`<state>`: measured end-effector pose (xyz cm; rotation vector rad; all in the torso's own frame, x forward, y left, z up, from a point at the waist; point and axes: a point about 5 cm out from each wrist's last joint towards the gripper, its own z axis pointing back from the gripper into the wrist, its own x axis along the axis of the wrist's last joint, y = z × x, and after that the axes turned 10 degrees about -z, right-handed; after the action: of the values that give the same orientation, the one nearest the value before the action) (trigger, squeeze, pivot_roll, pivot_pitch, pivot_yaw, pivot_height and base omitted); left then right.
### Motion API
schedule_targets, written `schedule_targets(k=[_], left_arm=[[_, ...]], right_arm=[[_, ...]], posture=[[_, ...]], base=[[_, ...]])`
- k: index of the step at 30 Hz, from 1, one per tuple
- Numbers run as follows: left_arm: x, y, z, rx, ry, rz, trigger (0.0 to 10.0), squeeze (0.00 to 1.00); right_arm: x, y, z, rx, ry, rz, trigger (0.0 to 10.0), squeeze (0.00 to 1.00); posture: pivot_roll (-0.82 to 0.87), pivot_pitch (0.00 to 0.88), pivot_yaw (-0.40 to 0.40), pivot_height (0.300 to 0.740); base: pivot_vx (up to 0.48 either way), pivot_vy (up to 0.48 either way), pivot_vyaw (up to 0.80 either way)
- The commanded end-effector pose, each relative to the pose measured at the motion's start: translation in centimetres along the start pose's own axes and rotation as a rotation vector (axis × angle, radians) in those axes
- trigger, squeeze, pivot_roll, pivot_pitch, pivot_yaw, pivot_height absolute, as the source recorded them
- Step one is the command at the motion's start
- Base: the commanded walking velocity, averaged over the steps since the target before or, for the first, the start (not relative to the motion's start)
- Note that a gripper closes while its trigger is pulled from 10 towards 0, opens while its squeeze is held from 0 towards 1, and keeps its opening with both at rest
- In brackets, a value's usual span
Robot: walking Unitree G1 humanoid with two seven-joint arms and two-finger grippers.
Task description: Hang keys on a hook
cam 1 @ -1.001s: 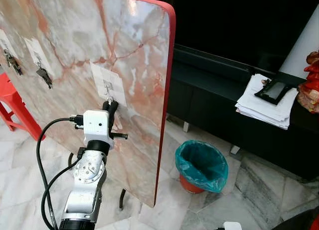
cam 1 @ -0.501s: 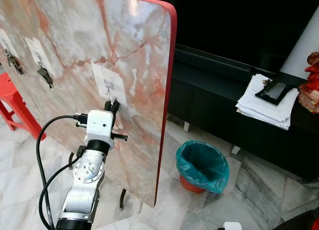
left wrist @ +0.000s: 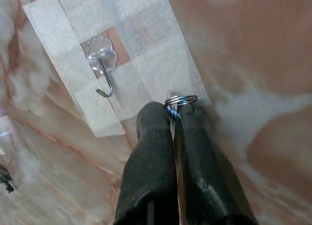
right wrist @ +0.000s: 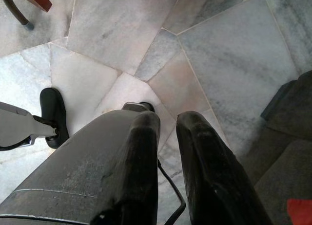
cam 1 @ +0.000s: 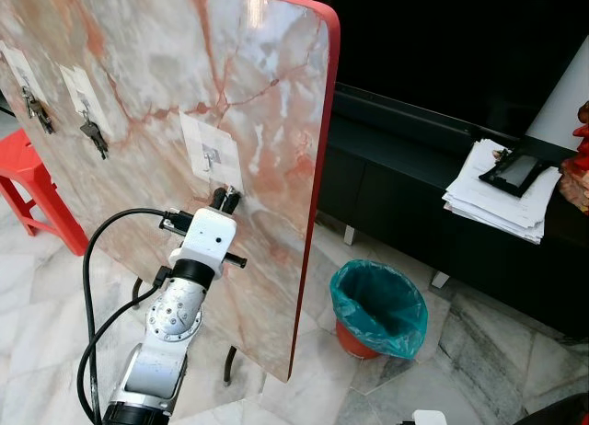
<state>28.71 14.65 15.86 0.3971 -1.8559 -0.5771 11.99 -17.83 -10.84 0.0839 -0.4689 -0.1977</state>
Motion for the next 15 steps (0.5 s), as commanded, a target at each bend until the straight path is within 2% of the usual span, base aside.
schedule_targets(k=[1, 4, 9, 12, 15], left_arm=[[1.2, 0.1, -0.1, 0.013, -0.071, -0.023, 10.0, 0.00], [1.7, 0.7, -0.1, 0.053, -0.099, -0.022, 10.0, 0.00], [2.2, 0.8, 0.0, 0.051, -0.131, -0.001, 10.0, 0.00], [2.6, 0.7, 0.2, 0.053, -0.146, 0.043, 10.0, 0.00], [2.4, 0.3, 0.3, 0.030, -0.123, 0.131, 10.0, 0.00]], right_arm=[[-0.9, -0.1, 0.1, -0.002, 0.034, 0.001, 10.0, 0.00], [-0.8, -0.1, 0.1, -0.002, 0.034, 0.002, 10.0, 0.00], [-0.8, -0.1, 0.1, -0.003, 0.034, 0.003, 10.0, 0.00], [-0.8, -0.1, 0.1, -0.003, 0.034, 0.005, 10.0, 0.00], [-0.8, -0.1, 0.1, -0.003, 0.034, 0.006, 10.0, 0.00]], posture=[[-0.05, 0.039, -0.051, 0.740], [-0.05, 0.039, -0.051, 0.740], [-0.05, 0.039, -0.051, 0.740], [-0.05, 0.039, -0.051, 0.740], [-0.05, 0.039, -0.052, 0.740]], base=[[0.000, 0.000, 0.00], [0.000, 0.000, 0.00], [0.000, 0.000, 0.00], [0.000, 0.000, 0.00], [0.000, 0.000, 0.00]])
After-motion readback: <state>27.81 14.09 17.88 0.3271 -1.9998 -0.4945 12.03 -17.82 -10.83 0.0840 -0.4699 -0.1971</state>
